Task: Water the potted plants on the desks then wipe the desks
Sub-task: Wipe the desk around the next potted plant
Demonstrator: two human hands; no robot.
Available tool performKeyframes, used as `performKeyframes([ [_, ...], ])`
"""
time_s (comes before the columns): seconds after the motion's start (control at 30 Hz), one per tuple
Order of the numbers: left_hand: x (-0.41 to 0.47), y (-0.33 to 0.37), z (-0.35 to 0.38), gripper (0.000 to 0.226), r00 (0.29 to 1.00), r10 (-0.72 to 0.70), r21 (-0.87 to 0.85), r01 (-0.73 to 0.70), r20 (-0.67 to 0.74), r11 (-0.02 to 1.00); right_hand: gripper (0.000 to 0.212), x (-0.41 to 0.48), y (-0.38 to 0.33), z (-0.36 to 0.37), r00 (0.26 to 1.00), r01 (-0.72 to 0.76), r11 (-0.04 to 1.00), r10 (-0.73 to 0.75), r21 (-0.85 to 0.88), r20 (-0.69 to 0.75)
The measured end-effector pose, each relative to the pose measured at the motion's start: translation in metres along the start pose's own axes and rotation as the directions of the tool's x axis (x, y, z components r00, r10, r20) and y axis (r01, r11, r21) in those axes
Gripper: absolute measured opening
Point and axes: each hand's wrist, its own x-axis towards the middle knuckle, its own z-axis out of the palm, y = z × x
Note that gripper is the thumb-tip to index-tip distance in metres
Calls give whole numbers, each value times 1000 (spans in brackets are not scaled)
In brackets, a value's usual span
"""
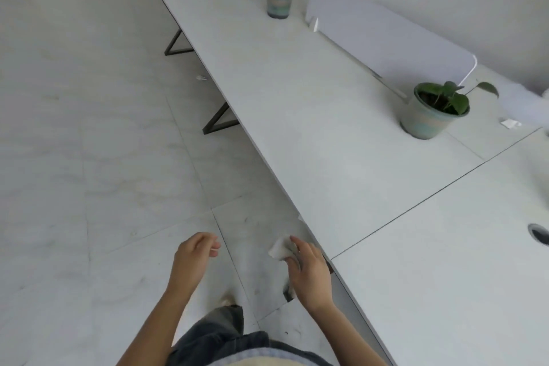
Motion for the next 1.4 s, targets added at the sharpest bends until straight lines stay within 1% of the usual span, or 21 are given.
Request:
performKeyframes([
  [0.07,31,17,-13,21,1000,15,-9,-15,-14,1000,41,24,-20,7,999,-38,999,38,28,-12],
  [0.13,57,24,-16,22,1000,5,7,-5,16,1000,41,43,-34,12,997,-79,995,80,60,-18],
  [0.23,82,20,-3,22,988,-68,86,57,137,995,40,62,-41,13,983,-180,977,183,112,-17],
  [0.33,107,26,16,22,966,-88,158,50,244,986,40,80,-36,4,941,-317,913,336,256,-33],
  [0.4,129,41,31,22,964,-62,179,15,260,984,38,98,-30,-6,904,-375,842,424,388,-47],
  [0.5,158,73,56,24,961,17,181,-70,277,981,32,129,-21,-27,868,-372,727,492,577,-61],
  [0.6,176,102,83,24,952,105,177,-161,287,971,27,158,-9,-48,823,-352,529,568,772,-14],
  [0.7,185,127,111,22,934,171,158,-229,315,960,30,176,8,-78,780,-282,383,626,880,-22],
  [0.77,189,140,129,23,909,195,176,-274,368,946,29,184,25,-103,724,-226,349,685,909,-83],
  [0.83,197,155,146,24,882,227,208,-334,412,919,31,192,46,-135,634,-181,389,748,903,-195],
  [0.9,216,170,168,19,854,284,241,-415,437,877,33,202,68,-170,527,-126,484,772,866,-355],
  [0.97,243,183,197,17,824,354,320,-514,443,796,32,211,87,-202,417,-108,601,750,792,-513],
  [1.0,257,190,213,20,800,391,374,-570,454,732,29,216,98,-214,393,-126,652,724,747,-566],
  [1.07,279,202,246,28,737,430,454,-667,522,591,25,227,124,-229,423,-204,690,702,695,-573],
  [1.13,298,211,272,36,672,418,520,-740,611,427,32,237,154,-229,481,-379,685,720,622,-500],
  [1.17,307,215,282,40,638,412,537,-770,651,345,35,243,166,-226,485,-483,673,738,560,-470],
  [1.2,320,218,294,46,606,379,543,-795,699,270,37,253,178,-223,467,-571,650,760,502,-452],
  [1.23,329,217,302,52,584,357,545,-811,729,214,39,258,184,-219,461,-632,634,770,446,-441],
  [1.3,339,214,312,56,585,334,577,-806,739,133,43,265,187,-209,504,-718,632,761,291,-408],
  [1.37,347,209,322,55,597,302,600,-795,743,96,48,277,190,-199,515,-809,581,775,92,-366],
  [1.4,349,205,325,55,598,288,605,-793,748,76,50,281,192,-195,509,-831,555,780,28,-363],
])
